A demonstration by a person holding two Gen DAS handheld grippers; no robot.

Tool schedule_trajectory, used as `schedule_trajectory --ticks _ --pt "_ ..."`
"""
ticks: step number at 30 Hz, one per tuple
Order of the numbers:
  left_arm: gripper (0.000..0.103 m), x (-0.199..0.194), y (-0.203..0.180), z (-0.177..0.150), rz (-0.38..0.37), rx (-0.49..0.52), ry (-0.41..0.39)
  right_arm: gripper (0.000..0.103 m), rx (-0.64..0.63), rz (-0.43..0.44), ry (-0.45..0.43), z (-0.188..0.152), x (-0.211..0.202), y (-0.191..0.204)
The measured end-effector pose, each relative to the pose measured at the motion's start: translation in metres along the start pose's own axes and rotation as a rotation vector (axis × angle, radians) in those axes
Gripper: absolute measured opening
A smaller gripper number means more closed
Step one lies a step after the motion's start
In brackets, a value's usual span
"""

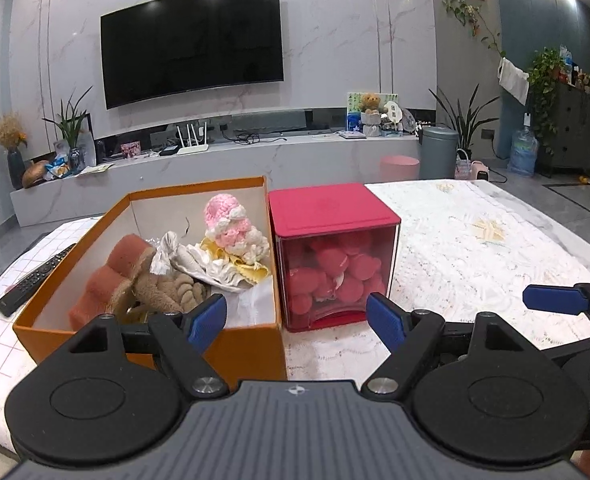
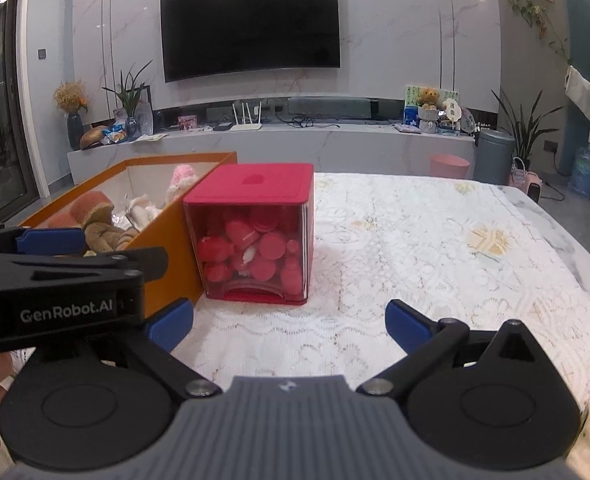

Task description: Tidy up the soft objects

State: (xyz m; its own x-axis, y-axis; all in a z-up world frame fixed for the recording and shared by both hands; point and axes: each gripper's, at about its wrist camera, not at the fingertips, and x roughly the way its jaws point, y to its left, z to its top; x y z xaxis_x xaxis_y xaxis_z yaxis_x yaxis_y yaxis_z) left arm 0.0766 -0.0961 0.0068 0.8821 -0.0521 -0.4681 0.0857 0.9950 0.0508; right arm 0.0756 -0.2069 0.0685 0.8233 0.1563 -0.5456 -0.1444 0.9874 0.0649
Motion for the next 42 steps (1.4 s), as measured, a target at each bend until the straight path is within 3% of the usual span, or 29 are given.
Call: schedule_trajectory --ticks 42 --pt "0.093 -0.0053 0.0005 -0.0051 0.037 -0.021 0.007 0.1 -0.035 -0.042 0.017 -0.0059 0.003 0.003"
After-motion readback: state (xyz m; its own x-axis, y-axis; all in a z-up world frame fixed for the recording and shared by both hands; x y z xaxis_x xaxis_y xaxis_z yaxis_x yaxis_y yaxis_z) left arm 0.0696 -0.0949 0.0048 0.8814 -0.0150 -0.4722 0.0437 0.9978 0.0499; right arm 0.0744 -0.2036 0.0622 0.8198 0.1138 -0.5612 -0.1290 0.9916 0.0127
